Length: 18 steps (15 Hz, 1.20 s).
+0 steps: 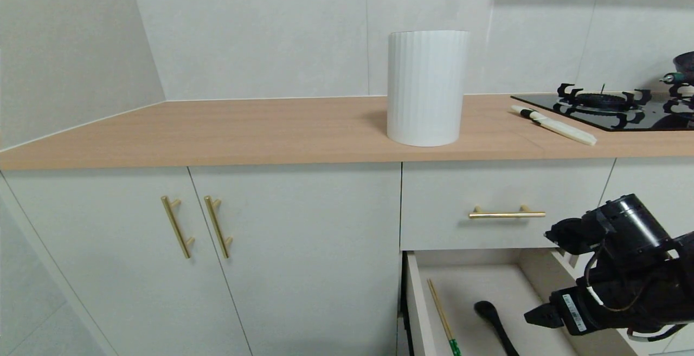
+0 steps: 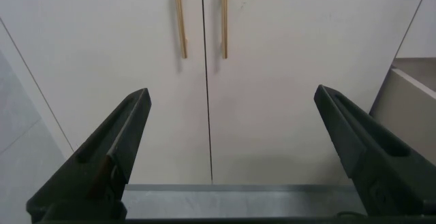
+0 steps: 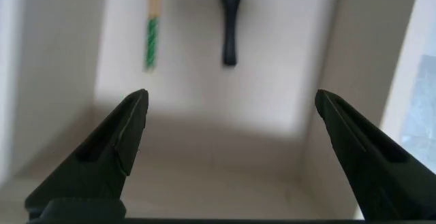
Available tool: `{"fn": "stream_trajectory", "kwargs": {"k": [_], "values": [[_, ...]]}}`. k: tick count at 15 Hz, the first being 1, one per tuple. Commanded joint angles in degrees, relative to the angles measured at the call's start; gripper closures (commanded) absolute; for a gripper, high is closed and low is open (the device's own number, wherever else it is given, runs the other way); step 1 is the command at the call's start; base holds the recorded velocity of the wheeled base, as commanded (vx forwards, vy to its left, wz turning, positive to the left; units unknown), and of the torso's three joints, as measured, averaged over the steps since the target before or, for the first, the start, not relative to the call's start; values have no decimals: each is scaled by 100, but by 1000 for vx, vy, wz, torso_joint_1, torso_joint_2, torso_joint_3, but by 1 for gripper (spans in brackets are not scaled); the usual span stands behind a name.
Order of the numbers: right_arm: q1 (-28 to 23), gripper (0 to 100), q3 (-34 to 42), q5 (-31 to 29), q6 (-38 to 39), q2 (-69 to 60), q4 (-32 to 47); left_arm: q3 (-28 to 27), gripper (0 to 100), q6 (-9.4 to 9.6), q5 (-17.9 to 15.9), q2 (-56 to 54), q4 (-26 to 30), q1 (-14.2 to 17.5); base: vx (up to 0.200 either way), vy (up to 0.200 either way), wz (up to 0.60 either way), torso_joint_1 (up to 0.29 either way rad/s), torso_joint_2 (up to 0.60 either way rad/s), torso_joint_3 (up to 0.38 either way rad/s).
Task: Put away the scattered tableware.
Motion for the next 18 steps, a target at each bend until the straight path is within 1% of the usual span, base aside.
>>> {"fn": "stream_trajectory", "kwargs": {"k": [1,4,8,9,10,13,18], "values": [[325,0,-125,40,-7,-675,329,0,0,0,4,-2,-2,2,-200,0,0,2,2,2],[492,0,-371,49,-86,-772,1138,0,0,-9,4,-2,-2,2,-200,0,0,-2,5,2],[606,0,-345,49,-306,-763,1436,0,0,-9,4,-2,-2,2,-200,0,0,1,5,5],[764,0,-345,49,-332,-728,1639,0,0,0,4,-2,-2,2,-200,0,0,2,7,2],[852,0,-327,49,-332,-675,1647,0,0,-9,4,-2,-2,2,-200,0,0,2,-2,7],[1045,0,-231,110,-332,-359,1647,0,0,-9,4,-2,-2,2,0,0,0,0,0,0],[1063,0,-257,180,-288,758,1559,0,0,-9,4,-2,-2,2,0,0,0,0,0,0]]}}
